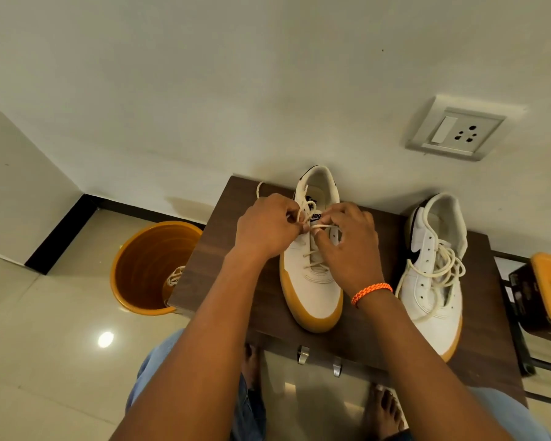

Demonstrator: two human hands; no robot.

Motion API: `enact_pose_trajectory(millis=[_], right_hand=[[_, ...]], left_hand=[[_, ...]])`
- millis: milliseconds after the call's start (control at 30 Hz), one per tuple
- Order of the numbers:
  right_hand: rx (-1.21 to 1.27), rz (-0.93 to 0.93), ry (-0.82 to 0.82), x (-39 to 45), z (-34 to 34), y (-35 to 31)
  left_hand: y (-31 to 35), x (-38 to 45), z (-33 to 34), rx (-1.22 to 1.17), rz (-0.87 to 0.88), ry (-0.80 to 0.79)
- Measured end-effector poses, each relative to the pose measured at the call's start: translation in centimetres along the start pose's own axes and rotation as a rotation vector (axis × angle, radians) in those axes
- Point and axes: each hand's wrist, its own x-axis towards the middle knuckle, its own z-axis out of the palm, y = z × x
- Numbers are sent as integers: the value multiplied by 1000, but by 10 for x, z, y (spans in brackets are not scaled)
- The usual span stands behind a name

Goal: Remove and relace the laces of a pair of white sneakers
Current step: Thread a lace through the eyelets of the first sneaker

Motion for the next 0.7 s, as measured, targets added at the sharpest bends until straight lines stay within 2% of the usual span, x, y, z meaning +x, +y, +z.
enact_pose_trajectory(millis=[100, 267, 333, 400, 467, 533, 600, 700], right_hand=[[-115, -16, -46, -1, -1, 0], [-263, -48, -67, -5, -1, -4], [-262, -47, -66, -4, 0, -3], [-224, -43, -54, -4, 0, -2], [-170, -41, -34, -5, 1, -1], [-120, -36, -19, -5, 1, -2], [-90, -19, -13, -4, 1, -2], [-83, -9, -26, -3, 0, -2]], left_hand=[[-2, 3, 0, -123, 7, 22], [12, -1, -13, -800, -20, 93], [17, -3, -17, -915, -51, 101], [13, 0, -15, -743, -41, 126], [3, 3, -8, -409, -13, 112], [-4, 2, -3, -162, -42, -25], [-7, 1, 1, -55, -101, -158], [-8, 2, 1, -35, -92, -169]])
